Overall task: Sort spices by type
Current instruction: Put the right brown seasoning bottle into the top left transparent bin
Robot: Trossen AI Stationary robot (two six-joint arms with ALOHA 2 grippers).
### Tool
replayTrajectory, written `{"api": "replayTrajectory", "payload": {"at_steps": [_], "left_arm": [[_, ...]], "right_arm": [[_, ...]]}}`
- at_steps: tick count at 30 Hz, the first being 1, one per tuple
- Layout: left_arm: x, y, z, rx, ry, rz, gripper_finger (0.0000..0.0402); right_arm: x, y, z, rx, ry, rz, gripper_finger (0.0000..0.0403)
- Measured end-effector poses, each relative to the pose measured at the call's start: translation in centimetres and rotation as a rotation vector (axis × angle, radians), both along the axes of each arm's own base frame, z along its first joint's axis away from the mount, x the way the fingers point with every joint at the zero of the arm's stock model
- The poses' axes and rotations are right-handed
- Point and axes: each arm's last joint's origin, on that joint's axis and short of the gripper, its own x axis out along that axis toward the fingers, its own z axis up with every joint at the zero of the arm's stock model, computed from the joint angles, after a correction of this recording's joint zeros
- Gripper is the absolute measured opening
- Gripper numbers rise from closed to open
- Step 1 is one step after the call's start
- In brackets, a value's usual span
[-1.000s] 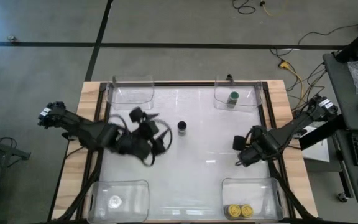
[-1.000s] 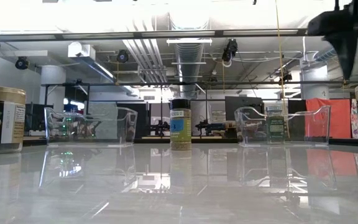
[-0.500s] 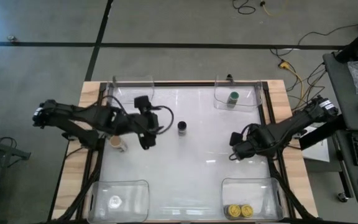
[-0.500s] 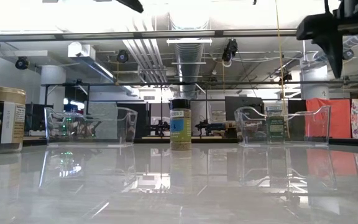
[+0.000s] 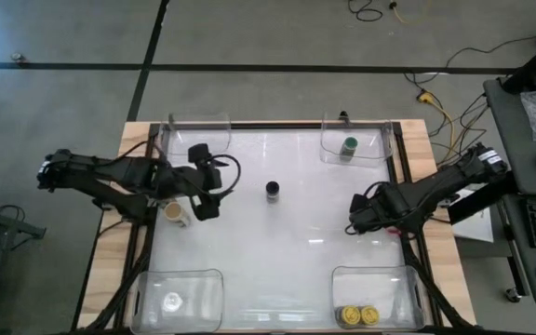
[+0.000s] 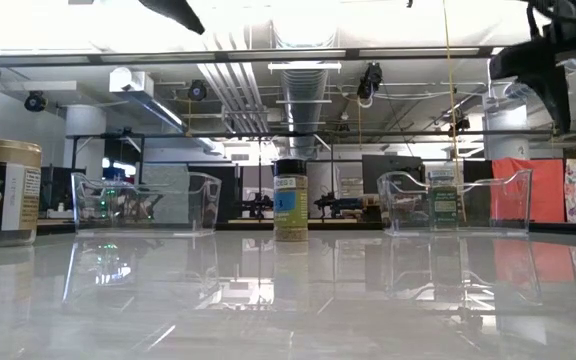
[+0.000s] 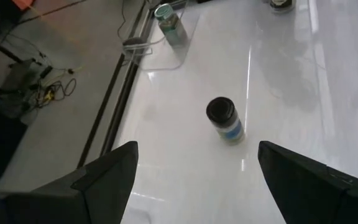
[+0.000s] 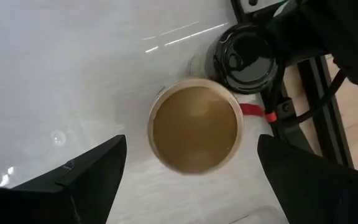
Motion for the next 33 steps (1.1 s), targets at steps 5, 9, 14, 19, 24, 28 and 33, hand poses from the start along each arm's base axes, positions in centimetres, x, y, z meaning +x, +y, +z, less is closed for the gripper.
{"api": "replayTrajectory", "payload": {"at_steps": [5, 9, 14, 19, 24, 28, 33], "left_arm": [[-1.2, 0.2, -0.7, -0.04, -0.035, 0.025, 0.0316], [-1.7, 0.3, -0.9, -0.057, -0.052, 0.036, 0.0316], [-2.0, 0.3, -1.1, -0.066, -0.055, 0.04, 0.0316], [-2.1, 0.3, -1.1, -0.071, -0.054, 0.034, 0.0316], [-2.1, 0.3, -1.2, -0.071, -0.052, 0.034, 0.0316], [-2.1, 0.3, -1.2, -0.071, -0.051, 0.034, 0.0316], [-2.1, 0.3, -1.2, -0.071, -0.051, 0.034, 0.0316]], "right_arm": [[0.0, -0.5, -1.2, 0.013, -0.015, -0.028, 0.0354], [-0.2, -0.8, -2.6, 0.042, -0.014, -0.06, 0.0354], [-0.2, -1.2, -4.0, 0.05, -0.032, -0.087, 0.0339], [-0.2, -1.8, -4.7, 0.043, -0.027, -0.118, 0.0304], [-0.1, -2.1, -4.7, 0.037, -0.033, -0.122, 0.0274], [0.7, -2.2, -4.4, 0.018, -0.093, -0.068, 0.0274], [3.3, -2.3, -2.2, -0.07, -0.2, 0.033, 0.0273]]}}
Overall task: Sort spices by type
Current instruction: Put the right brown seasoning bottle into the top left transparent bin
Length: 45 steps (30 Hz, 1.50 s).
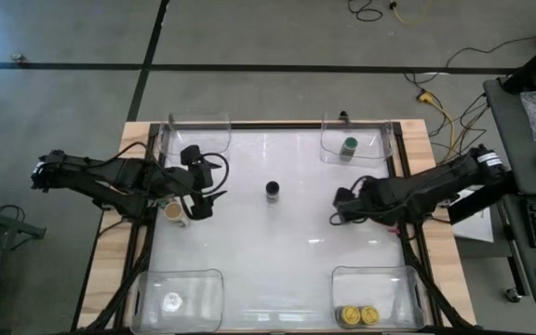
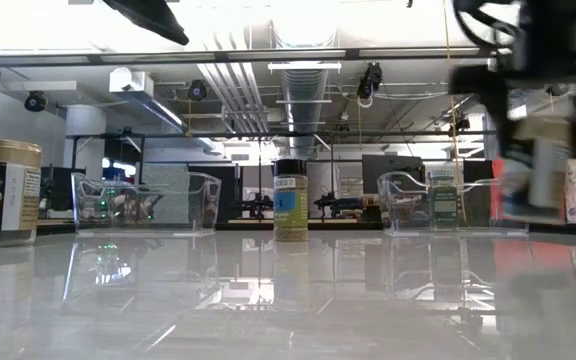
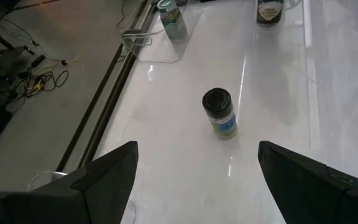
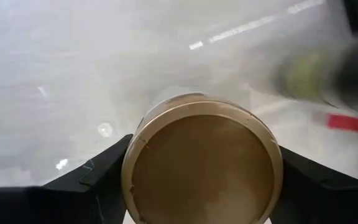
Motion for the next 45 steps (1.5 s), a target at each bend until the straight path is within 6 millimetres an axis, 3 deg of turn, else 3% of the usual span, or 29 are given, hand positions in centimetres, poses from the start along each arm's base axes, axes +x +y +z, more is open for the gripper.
{"api": "replayTrajectory", "payload": {"at_steps": [4, 9, 17, 25, 29, 35, 39, 45], "left_arm": [[0.0, 0.0, 0.0, -0.001, 0.002, 0.002, 0.0316], [-0.3, 0.1, -0.3, -0.047, 0.016, 0.045, 0.0316], [-1.1, 0.1, -0.9, -0.153, 0.065, 0.107, 0.0316], [-3.7, 0.6, -0.9, -0.254, 0.101, 0.233, 0.0316], [-4.1, 0.6, -1.0, -0.282, 0.1, 0.27, 0.0316], [-4.1, 0.6, -1.0, -0.311, 0.087, 0.308, 0.0316], [-4.2, 0.7, -1.1, -0.324, 0.079, 0.33, 0.0316], [-4.2, 0.8, -1.0, -0.309, 0.056, 0.362, 0.0316]], "right_arm": [[3.1, -0.8, 1.9, -0.041, 0.019, 0.126, 0.0273], [7.5, -3.4, 3.7, -0.105, 0.043, 0.297, 0.0273], [13.2, -10.2, 5.8, -0.163, 0.106, 0.603, 0.0273], [17.5, -17.0, 7.8, -0.257, 0.099, 0.849, 0.0273], [20.4, -19.1, 7.4, -0.274, 0.038, 1.029, 0.0272], [24.1, -20.9, 5.0, -0.287, 0.036, 1.232, 0.0274], [24.3, -21.6, 3.2, -0.238, -0.025, 1.289, 0.0272], [24.3, -22.1, 2.3, -0.235, 0.025, 1.397, 0.0275]]}}
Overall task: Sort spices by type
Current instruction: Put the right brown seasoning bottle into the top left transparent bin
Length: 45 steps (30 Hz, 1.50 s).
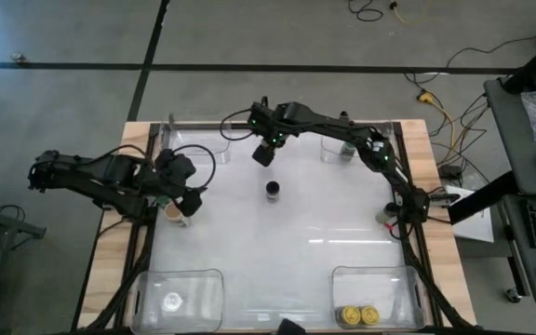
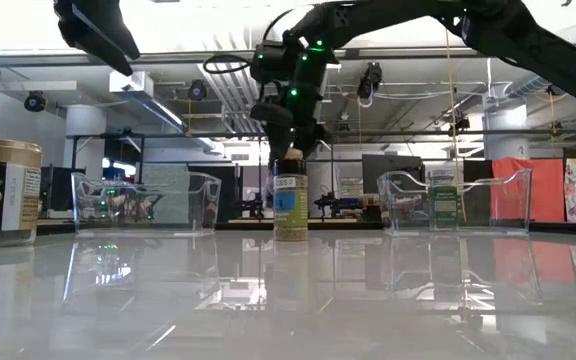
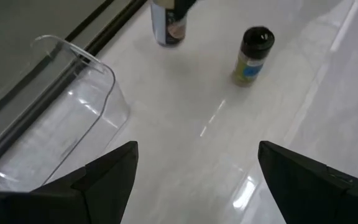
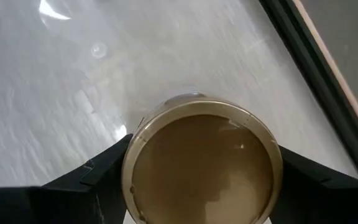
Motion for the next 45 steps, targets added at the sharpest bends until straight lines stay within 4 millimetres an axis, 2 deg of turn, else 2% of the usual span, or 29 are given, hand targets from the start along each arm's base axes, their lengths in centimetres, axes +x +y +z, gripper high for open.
{"api": "replayTrajectory", "payload": {"at_steps": [6, 11, 17, 24, 32, 36, 45], "left_arm": [[0.4, 0.0, 0.1, 0.02, -0.03, 0.027, 0.0316], [1.1, -0.1, 0.0, 0.022, -0.042, 0.031, 0.0316], [1.4, -0.2, -0.2, 0.011, -0.045, 0.046, 0.0316], [1.5, -0.2, -0.3, -0.003, -0.055, 0.069, 0.0316], [2.0, -0.3, -0.4, 0.002, -0.057, 0.054, 0.0316], [2.2, -0.3, -0.1, 0.008, -0.076, 0.019, 0.0316], [2.4, -0.2, 0.0, 0.022, -0.081, 0.002, 0.0316]], "right_arm": [[0.6, 0.7, -0.2, -0.063, 0.012, 0.19, 0.0271], [1.1, 1.0, -1.1, -0.017, -0.007, 0.24, 0.0275], [2.2, 2.7, -2.5, -0.006, 0.014, 0.315, 0.0271], [2.7, 3.9, -3.2, -0.012, 0.023, 0.364, 0.0296], [2.8, 4.3, -3.3, -0.007, 0.019, 0.355, 0.0317], [2.9, 4.4, -2.8, -0.007, 0.0, 0.335, 0.0333], [2.1, 4.8, 0.4, -0.009, -0.06, 0.286, 0.0353]]}}
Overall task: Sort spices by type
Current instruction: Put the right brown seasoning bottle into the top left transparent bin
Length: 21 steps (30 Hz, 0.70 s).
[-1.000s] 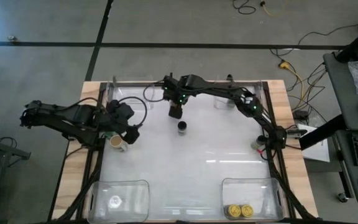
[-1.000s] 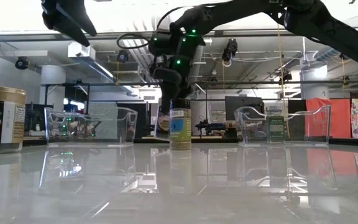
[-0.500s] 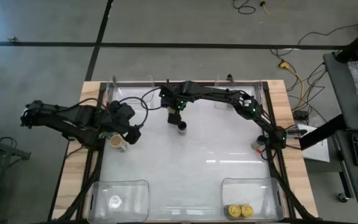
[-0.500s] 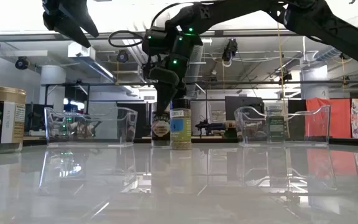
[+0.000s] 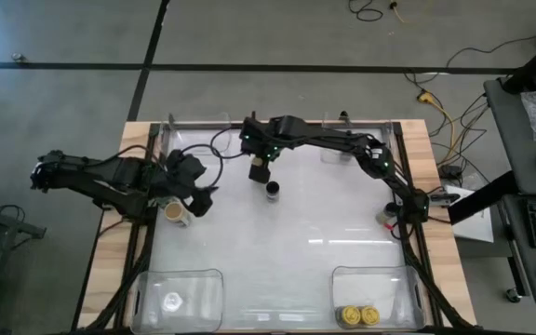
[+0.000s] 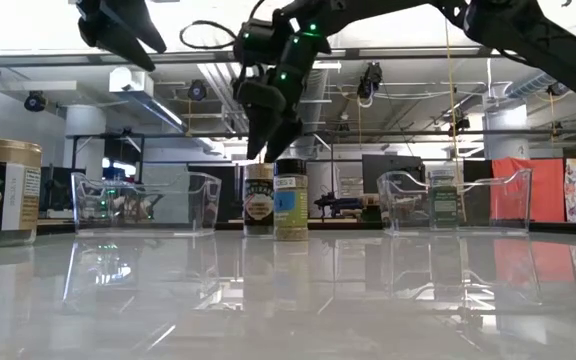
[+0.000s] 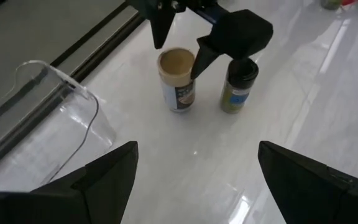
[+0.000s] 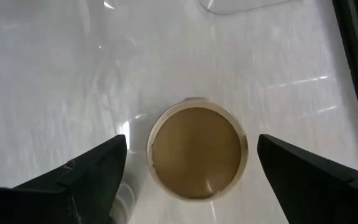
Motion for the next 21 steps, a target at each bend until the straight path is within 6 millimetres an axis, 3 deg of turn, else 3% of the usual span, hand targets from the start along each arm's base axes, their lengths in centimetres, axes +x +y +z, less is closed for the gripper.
{"api": "replayTrajectory", "payload": {"at_steps": [9, 21], "left_arm": [[1.8, 1.9, 0.2, 0.011, -0.041, -0.069, 0.0316], [7.3, 8.4, -2.2, 0.069, -0.08, -0.326, 0.0318]], "right_arm": [[-1.8, 2.1, 5.3, 0.008, -0.107, -0.043, 0.0354], [-6.8, 8.2, 13.0, -0.122, -0.181, -0.169, 0.0354]]}}
